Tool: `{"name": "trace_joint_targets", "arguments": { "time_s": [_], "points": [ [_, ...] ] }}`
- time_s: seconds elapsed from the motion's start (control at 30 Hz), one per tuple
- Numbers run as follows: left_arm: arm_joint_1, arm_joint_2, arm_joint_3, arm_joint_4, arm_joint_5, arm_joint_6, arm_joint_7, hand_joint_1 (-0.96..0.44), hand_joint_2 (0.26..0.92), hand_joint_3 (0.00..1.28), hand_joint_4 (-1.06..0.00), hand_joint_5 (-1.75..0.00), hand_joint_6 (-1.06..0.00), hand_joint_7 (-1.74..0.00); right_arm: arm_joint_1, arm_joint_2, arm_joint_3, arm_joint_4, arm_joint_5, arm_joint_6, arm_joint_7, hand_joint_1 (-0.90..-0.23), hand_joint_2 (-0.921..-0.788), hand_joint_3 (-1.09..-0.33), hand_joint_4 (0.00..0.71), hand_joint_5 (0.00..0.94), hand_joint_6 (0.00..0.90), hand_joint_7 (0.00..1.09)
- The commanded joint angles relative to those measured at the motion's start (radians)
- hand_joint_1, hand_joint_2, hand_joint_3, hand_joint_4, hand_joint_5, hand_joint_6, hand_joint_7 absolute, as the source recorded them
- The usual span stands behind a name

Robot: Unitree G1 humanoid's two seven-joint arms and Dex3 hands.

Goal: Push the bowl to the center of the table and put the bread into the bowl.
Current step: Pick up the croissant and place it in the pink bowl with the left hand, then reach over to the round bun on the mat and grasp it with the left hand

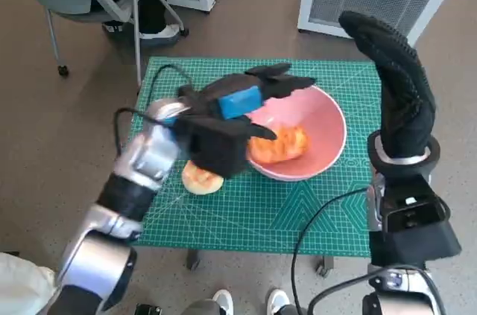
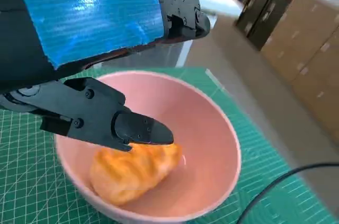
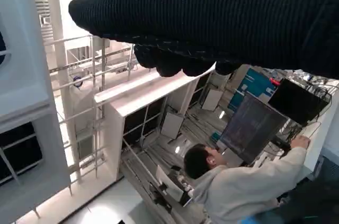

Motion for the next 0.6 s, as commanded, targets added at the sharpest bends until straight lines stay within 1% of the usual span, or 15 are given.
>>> {"name": "trace_joint_targets", "arguments": {
  "time_s": [0.03,0.23,0.43,0.6],
  "points": [
    [0.068,0.081,0.059,-0.110,-0.051,-0.042,-0.015,-0.34,0.921,0.07,-0.10,-0.04,-0.24,-0.07,0.024,-0.006,0.002,0.002,0.004,0.006,0.001,-0.592,-0.921,-0.729,0.285,0.000,0.016,0.69],
    [0.150,0.168,0.121,-0.219,-0.088,-0.044,-0.028,-0.31,0.920,0.04,-0.17,-0.05,-0.30,-0.09,0.025,-0.009,0.005,0.002,0.018,0.006,0.010,-0.592,-0.921,-0.729,0.286,0.000,0.016,0.69],
    [0.226,0.243,0.162,-0.290,-0.106,-0.041,-0.047,-0.27,0.917,0.03,-0.21,-0.05,-0.33,-0.10,0.024,-0.011,0.007,0.000,0.026,0.010,0.016,-0.593,-0.921,-0.729,0.286,0.000,0.016,0.69],
    [0.293,0.289,0.183,-0.358,-0.107,-0.008,-0.060,-0.25,0.915,0.02,-0.23,-0.05,-0.34,-0.10,0.019,-0.014,0.009,0.004,0.037,0.014,0.025,-0.594,-0.921,-0.728,0.286,0.000,0.016,0.69]
  ]
}}
